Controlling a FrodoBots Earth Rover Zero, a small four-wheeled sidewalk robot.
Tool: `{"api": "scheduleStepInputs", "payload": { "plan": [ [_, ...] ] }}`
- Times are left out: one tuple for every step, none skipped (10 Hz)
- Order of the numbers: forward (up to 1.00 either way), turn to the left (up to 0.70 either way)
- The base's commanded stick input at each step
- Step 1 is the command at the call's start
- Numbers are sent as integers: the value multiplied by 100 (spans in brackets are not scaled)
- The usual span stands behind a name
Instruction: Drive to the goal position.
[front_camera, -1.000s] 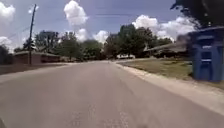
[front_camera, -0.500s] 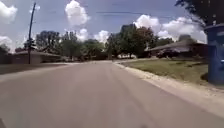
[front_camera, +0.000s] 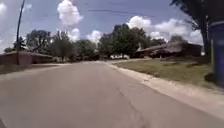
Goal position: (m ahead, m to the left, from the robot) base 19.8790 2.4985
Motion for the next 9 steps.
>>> {"api": "scheduleStepInputs", "payload": {
  "plan": [
    [85,0],
    [85,0],
    [85,0],
    [85,0],
    [85,0],
    [85,0],
    [85,0],
    [85,0],
    [85,0]
  ]
}}
